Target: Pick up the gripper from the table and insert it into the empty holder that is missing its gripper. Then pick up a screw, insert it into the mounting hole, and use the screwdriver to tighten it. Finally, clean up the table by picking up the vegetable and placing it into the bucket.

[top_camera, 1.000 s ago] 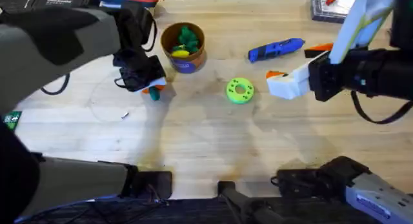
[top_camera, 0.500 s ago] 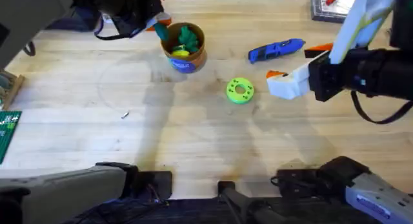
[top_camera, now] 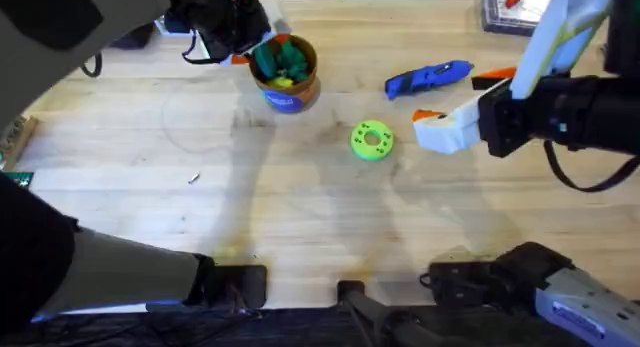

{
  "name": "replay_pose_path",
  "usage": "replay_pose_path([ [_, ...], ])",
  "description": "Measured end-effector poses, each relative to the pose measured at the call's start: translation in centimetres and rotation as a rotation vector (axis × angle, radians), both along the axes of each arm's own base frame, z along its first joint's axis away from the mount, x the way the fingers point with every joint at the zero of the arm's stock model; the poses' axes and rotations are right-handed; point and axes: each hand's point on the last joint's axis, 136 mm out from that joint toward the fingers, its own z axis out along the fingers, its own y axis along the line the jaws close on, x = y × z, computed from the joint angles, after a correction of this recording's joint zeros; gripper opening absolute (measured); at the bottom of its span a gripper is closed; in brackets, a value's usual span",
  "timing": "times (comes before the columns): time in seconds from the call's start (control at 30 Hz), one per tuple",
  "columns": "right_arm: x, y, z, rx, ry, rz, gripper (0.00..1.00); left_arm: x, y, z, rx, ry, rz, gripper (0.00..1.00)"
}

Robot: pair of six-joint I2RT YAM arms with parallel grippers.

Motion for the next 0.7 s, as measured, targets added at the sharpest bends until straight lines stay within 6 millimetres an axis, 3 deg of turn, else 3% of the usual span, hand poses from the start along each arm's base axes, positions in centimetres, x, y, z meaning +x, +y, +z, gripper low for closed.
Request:
replay_pose_path([
  [0.07,0.0,0.0,0.0,0.0,0.0,0.0,0.994,0.0,0.0,0.1,-0.003,-0.002,0.0,0.942],
  [0.1,0.0,0.0,0.0,0.0,0.0,0.0,0.994,-0.1,-0.1,0.1,-0.005,0.002,-0.003,0.974],
  [0.27,-0.2,-0.1,-0.2,-0.005,0.013,0.0,0.992,-1.5,-0.5,1.0,-0.013,0.042,-0.054,0.985],
  [0.4,-0.5,-0.2,-0.5,0.003,0.032,-0.016,0.994,-3.9,-0.6,4.7,0.013,0.027,-0.155,0.985],
  [0.57,-1.2,-0.5,-1.2,0.027,0.094,-0.07,0.994,-9.1,0.0,9.7,0.085,-0.022,-0.313,0.985],
  [0.7,-2.2,-0.9,-2.0,0.041,0.159,-0.12,0.994,-13.4,0.5,11.3,0.124,-0.025,-0.402,0.984],
])
